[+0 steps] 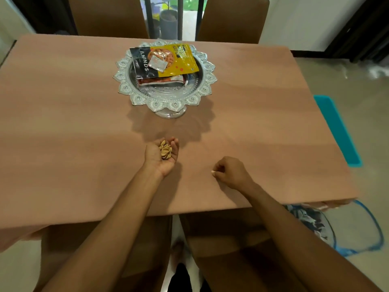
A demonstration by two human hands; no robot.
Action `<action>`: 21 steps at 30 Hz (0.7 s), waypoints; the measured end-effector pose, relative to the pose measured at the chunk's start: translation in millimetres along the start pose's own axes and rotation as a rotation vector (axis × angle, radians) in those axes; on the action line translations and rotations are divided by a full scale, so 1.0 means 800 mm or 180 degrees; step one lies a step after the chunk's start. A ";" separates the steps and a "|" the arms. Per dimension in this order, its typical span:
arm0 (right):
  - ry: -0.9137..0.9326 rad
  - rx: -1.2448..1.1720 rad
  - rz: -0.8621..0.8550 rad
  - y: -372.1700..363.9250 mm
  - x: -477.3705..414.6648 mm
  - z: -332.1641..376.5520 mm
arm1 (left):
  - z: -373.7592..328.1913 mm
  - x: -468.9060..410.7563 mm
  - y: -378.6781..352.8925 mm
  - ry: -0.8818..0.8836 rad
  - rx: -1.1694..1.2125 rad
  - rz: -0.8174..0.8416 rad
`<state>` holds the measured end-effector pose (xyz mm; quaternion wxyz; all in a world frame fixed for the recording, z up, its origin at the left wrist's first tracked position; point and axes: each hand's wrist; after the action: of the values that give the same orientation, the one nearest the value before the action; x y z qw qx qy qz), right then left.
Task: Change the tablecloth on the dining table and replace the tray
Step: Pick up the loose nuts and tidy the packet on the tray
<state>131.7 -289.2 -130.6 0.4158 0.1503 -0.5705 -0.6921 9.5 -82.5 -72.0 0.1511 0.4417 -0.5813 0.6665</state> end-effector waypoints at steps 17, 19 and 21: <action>0.0092 0.0520 0.0658 0.023 -0.020 0.018 | 0.061 0.010 0.019 0.0023 -0.0229 -0.0186; 0.0105 0.0339 0.0605 0.021 -0.016 0.012 | 0.068 0.013 0.019 0.0027 -0.0245 -0.0196; 0.0144 0.0137 0.0566 0.019 -0.011 0.008 | 0.071 0.015 0.020 0.0056 -0.0245 -0.0200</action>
<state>139.0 -277.9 -117.1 0.4850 0.1236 -0.5868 -0.6365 14.5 -142.0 -76.9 0.1940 0.4477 -0.5910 0.6424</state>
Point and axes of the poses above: each hand's wrist, its own x-axis away from the middle knuckle, its own y-axis out of the back of the hand, z = x × y, and after that the axes turned 10 degrees about x, right-handed
